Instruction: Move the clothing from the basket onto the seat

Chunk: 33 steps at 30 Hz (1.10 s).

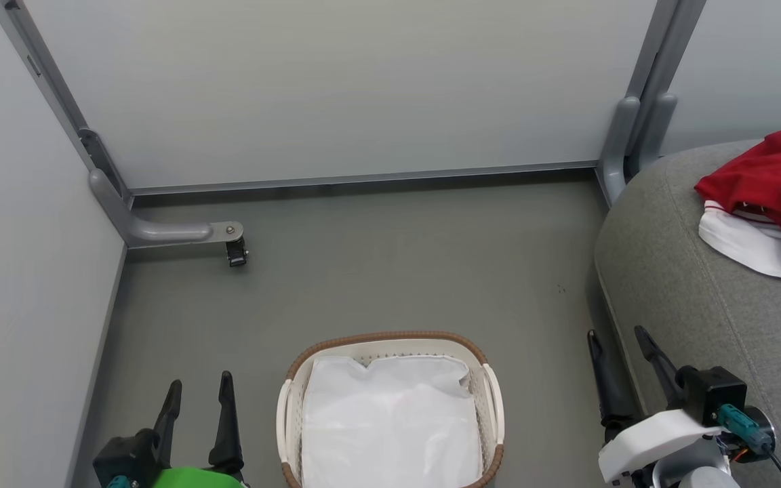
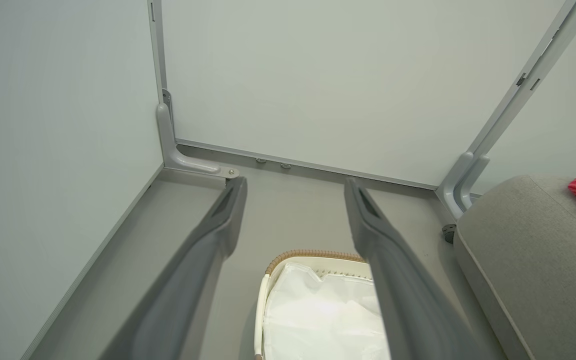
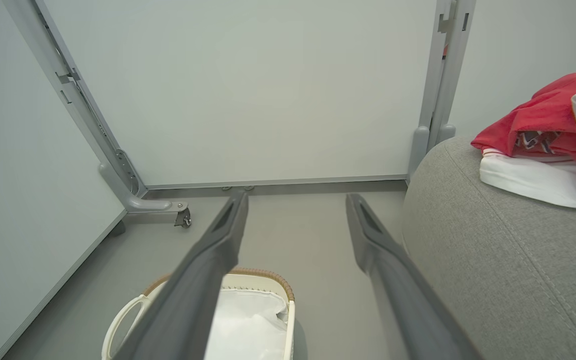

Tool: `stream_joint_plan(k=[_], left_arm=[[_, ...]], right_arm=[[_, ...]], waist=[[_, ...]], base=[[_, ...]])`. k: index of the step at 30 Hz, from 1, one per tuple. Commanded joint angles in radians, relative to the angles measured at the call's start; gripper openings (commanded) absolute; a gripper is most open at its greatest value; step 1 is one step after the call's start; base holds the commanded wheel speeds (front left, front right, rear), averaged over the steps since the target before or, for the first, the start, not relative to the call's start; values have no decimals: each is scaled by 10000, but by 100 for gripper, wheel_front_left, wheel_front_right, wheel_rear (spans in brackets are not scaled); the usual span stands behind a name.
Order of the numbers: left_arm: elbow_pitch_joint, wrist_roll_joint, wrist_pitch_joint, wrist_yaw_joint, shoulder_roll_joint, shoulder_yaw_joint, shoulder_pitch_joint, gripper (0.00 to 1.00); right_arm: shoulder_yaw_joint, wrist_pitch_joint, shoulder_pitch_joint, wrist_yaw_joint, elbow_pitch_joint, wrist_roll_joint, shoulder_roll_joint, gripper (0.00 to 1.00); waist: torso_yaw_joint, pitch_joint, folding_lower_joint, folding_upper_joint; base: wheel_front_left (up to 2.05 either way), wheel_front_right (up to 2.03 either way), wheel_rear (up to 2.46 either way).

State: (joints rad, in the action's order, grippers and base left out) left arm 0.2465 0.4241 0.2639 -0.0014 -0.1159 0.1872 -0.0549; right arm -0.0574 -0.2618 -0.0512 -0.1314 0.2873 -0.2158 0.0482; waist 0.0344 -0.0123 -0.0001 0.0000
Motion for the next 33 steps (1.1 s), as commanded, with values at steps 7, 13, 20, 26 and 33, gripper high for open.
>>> stream_joint_plan(k=[7, 13, 20, 26, 33], left_arm=[[85, -255, 7, -267, 148, -203, -126, 100], [123, -361, 7, -436, 237, -311, -117, 100], [455, 58, -120, -455, 302, -323, 43, 0], [416, 1073, -442, -530, 332, -564, 191, 0], [366, 2110, -760, -606, 362, -800, 343, 0]], right_arm=[[-73, -48, 84, 14, 58, -143, 43, 100], [-75, -48, 48, 14, 109, -148, 43, 100], [-70, 125, 72, 0, 358, -525, -51, 0], [86, 439, 11, 1, 282, -1687, -43, 0], [245, 759, -55, 2, 204, -2864, -35, 0]], waist=[[0, -35, 1, 0], [-1, -51, 1, 0], [-8, -49, 1, 0], [-25, -39, 1, 0], [-44, -28, 1, 0]], base=[[0, 0, 0], [0, 0, 0], [0, 0, 0], [0, 0, 0], [0, 0, 0]])
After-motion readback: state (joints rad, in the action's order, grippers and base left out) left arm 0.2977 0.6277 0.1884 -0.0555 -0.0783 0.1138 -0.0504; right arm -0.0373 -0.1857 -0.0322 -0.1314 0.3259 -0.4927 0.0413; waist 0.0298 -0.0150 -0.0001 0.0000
